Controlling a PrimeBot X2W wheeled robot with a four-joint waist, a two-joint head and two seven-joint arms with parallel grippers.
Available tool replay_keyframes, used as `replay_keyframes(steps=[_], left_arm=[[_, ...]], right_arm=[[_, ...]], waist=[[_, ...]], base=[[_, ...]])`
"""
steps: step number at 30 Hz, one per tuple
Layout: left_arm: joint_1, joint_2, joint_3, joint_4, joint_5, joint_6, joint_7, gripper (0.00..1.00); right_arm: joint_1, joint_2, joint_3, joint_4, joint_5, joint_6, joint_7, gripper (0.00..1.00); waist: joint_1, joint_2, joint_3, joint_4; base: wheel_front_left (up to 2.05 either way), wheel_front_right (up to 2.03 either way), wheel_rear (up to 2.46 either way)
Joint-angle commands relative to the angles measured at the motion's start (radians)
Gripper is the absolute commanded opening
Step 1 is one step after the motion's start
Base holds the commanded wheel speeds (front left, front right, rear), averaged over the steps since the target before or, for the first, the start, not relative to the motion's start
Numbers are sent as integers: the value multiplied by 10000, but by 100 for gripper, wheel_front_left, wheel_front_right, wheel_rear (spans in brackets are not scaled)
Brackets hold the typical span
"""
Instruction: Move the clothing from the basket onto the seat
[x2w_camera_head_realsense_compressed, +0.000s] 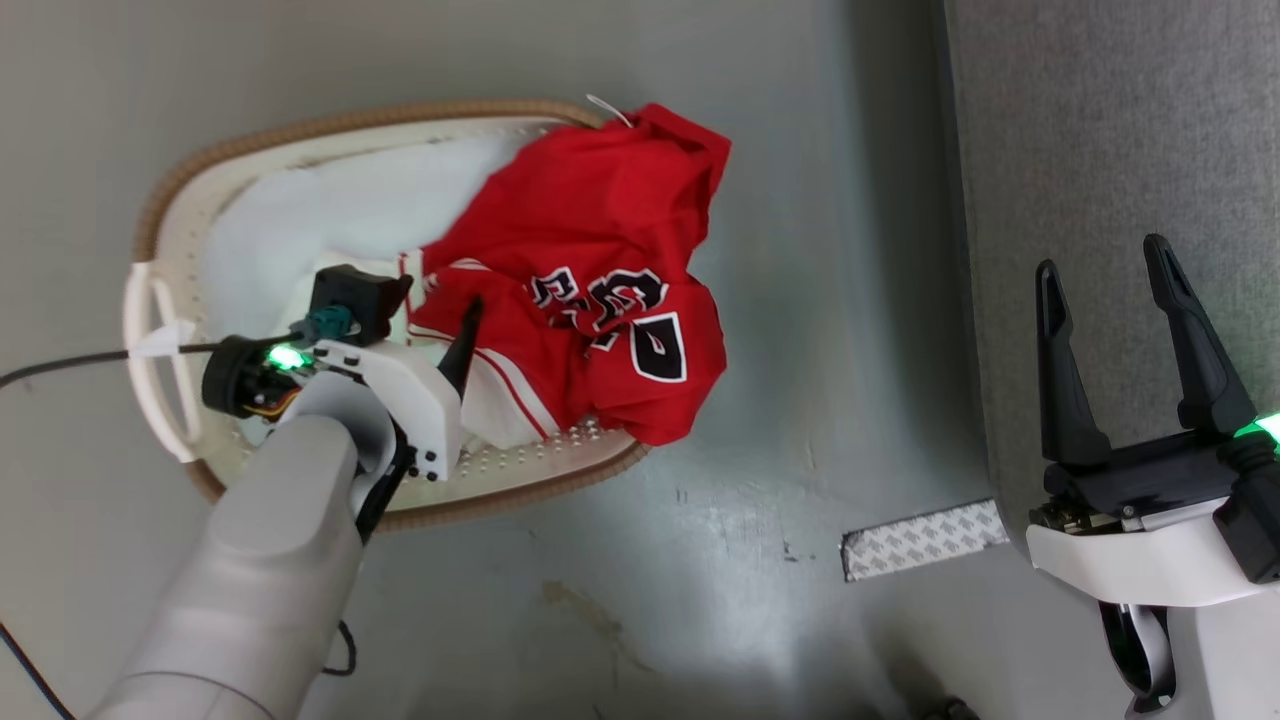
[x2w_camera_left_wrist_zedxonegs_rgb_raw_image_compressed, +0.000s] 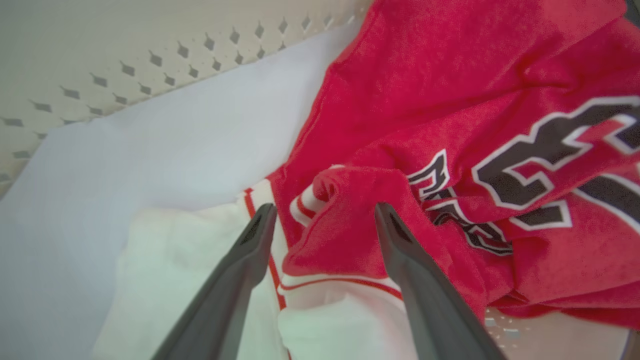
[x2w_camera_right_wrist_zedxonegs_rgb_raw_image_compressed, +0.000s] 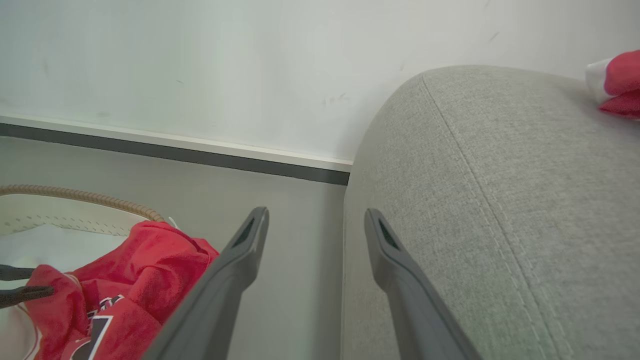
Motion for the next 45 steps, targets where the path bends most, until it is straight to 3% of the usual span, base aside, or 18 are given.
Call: replay_keyframes(steps=[1, 10, 11, 12, 18, 25, 34, 45], left_arm=[[-248, 136, -224, 164, -306, 9, -82, 100], [-734, 314, -1246, 378, -1338, 10, -126, 98], [-754, 311, -1437, 319, -1532, 12, -83, 40], [-740, 306, -1667, 231, -1699, 12, -33, 0], [-475, 416, -3030, -610, -2973, 11, -248, 0], [198, 907, -3649, -2028, -4134, 11, -779, 0], [2171, 1243, -2241, -4575, -3864, 68, -781, 0], [4544, 1299, -1509, -6849, -3466, 790, -784, 0]], right_arm=[[-193, 4, 23, -80, 30, -25, -34, 100], [-103, 1, 23, -147, -82, -25, -34, 100], [-87, 4, -1, -136, -99, -25, -34, 100], [-67, 2, -22, -112, -94, -25, -34, 100], [-82, -1, -185, 47, 107, -25, -34, 100], [212, -4, -446, 453, 77, -25, -35, 100], [1360, -10, -611, 1140, 287, -25, -34, 100], [3154, -6, -401, 1674, 543, -25, -34, 100]], waist=[[-4, 0, 447, -285], [-4, 0, 825, -387], [-4, 0, 838, -378], [-4, 0, 835, -363], [-4, 0, 311, -84], [-4, 0, -1628, 619], [-4, 0, -4996, 1403], [-4, 0, -8457, 1582]], base=[[0, 0, 0], [0, 0, 0], [0, 0, 0], [0, 0, 0], [0, 0, 0], [0, 0, 0], [0, 0, 0], [0, 0, 0]])
